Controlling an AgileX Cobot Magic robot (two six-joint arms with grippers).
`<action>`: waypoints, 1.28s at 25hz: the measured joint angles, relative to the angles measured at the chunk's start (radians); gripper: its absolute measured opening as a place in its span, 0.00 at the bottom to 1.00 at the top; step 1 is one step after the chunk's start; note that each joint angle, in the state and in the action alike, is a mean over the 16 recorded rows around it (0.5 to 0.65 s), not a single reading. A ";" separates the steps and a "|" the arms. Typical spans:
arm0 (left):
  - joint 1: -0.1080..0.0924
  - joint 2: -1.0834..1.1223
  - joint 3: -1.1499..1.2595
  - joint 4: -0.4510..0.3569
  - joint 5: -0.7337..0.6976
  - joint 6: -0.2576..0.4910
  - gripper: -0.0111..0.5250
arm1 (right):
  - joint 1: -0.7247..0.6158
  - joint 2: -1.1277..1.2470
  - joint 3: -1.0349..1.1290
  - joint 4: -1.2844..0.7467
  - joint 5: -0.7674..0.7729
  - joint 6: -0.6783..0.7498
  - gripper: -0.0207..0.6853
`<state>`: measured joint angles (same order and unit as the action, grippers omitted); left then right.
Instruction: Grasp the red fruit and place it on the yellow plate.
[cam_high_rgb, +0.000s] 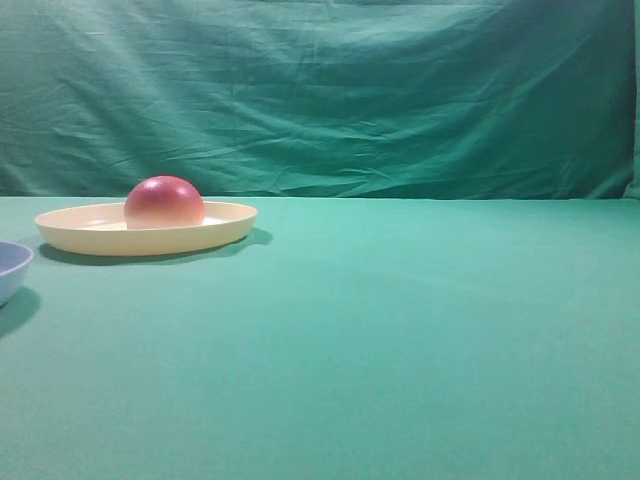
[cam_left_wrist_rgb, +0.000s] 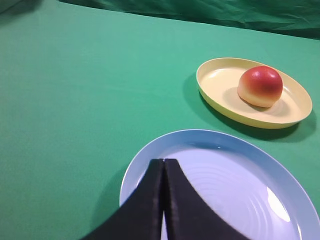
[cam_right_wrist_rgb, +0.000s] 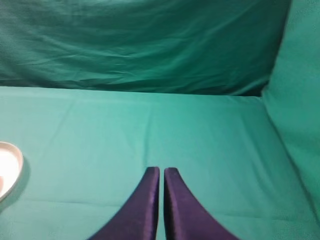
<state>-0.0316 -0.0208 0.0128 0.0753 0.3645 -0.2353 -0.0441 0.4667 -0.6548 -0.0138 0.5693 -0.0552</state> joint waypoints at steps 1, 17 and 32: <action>0.000 0.000 0.000 0.000 0.000 0.000 0.02 | -0.008 -0.037 0.034 -0.011 -0.010 -0.001 0.03; 0.000 0.000 0.000 0.000 0.000 0.000 0.02 | -0.028 -0.436 0.505 -0.078 -0.108 -0.005 0.03; 0.000 0.000 0.000 0.000 0.000 0.000 0.02 | -0.028 -0.477 0.673 -0.078 -0.167 0.006 0.03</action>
<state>-0.0316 -0.0208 0.0128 0.0753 0.3645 -0.2353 -0.0723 -0.0100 0.0185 -0.0919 0.4022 -0.0496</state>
